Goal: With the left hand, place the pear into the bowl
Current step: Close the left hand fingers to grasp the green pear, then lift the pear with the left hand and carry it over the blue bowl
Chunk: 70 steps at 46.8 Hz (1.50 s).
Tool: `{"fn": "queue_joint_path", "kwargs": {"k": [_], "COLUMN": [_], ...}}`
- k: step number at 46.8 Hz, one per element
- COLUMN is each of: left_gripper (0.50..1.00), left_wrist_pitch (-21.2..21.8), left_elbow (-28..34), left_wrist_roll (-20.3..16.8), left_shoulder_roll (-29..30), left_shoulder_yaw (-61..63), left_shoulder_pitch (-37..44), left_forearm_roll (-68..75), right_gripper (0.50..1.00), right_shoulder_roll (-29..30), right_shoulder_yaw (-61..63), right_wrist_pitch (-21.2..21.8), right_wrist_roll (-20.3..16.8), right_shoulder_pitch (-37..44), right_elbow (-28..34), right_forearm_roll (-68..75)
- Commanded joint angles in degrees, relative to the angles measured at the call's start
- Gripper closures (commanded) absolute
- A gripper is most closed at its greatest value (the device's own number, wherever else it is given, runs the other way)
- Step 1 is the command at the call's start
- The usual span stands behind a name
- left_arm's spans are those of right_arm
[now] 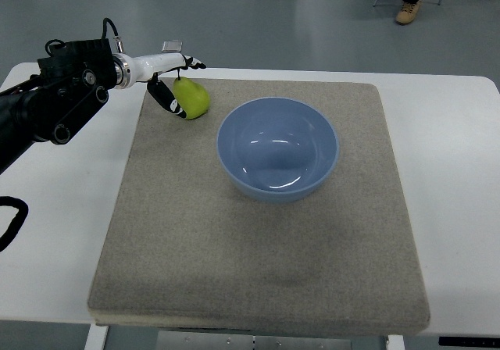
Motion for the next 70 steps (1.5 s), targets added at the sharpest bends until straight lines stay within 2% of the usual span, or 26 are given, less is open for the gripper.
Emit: {"fn": "queue_joint_path", "kwargs": {"k": [1,3,5,10,20,25,28,33,40,46,51,65,70], "left_gripper": [0.561,0.578,0.626,0.679,0.701,0.729,0.799,0.872,0.913,0.981,1.0,1.0,1.0], "left_wrist_pitch": [0.0,0.0,0.0,0.0,0.1,0.1,0.1,0.1,0.1,0.1,0.0,-0.7,-1.2], "left_elbow": [0.0,0.0,0.0,0.0,0.0,0.0,0.0,-0.1,-0.7,-0.8,-0.4,-0.5,-2.5], "left_wrist_roll": [0.0,0.0,0.0,0.0,0.0,0.0,0.0,0.0,0.0,0.0,0.0,-0.1,-0.1], "left_shoulder_roll": [0.0,0.0,0.1,0.1,0.1,0.1,0.1,0.3,0.8,1.0,1.1,2.1,3.6], "left_shoulder_yaw": [0.1,0.1,0.8,2.0,2.0,2.0,2.0,2.0,1.9,1.9,2.2,4.4,4.3], "left_shoulder_pitch": [0.2,0.2,0.2,0.2,0.2,0.2,0.2,0.2,-0.3,-1.2,-1.9,-3.4,-3.7], "left_forearm_roll": [0.0,0.0,0.0,0.0,0.0,-0.1,-0.1,-0.1,-0.2,-0.3,-1.1,-1.3,-1.3], "right_gripper": [0.576,0.576,0.574,0.576,0.576,0.576,0.576,0.574,0.576,0.576,0.576,0.574,0.576], "right_shoulder_roll": [0.0,0.0,0.0,0.0,0.0,0.0,0.0,0.0,0.0,0.0,0.0,0.0,0.0], "right_shoulder_yaw": [0.0,-0.1,0.0,0.0,0.0,0.0,0.0,-0.1,-0.1,0.0,0.0,-0.1,0.0], "right_wrist_pitch": [0.0,0.0,0.0,0.0,0.0,0.0,0.0,0.0,0.0,0.0,0.0,0.0,0.0], "right_wrist_roll": [0.0,0.0,0.0,0.0,0.0,0.0,0.0,0.0,0.0,0.0,0.0,0.0,0.0], "right_shoulder_pitch": [0.0,0.0,0.0,0.0,0.0,0.0,0.0,0.0,0.0,0.0,0.0,0.0,0.0], "right_elbow": [0.0,0.0,0.0,0.0,0.0,0.0,0.0,0.0,0.0,0.0,0.0,0.0,0.0], "right_forearm_roll": [0.0,0.0,0.0,0.0,0.0,0.0,0.0,0.0,0.0,0.0,0.0,0.0,0.0]}}
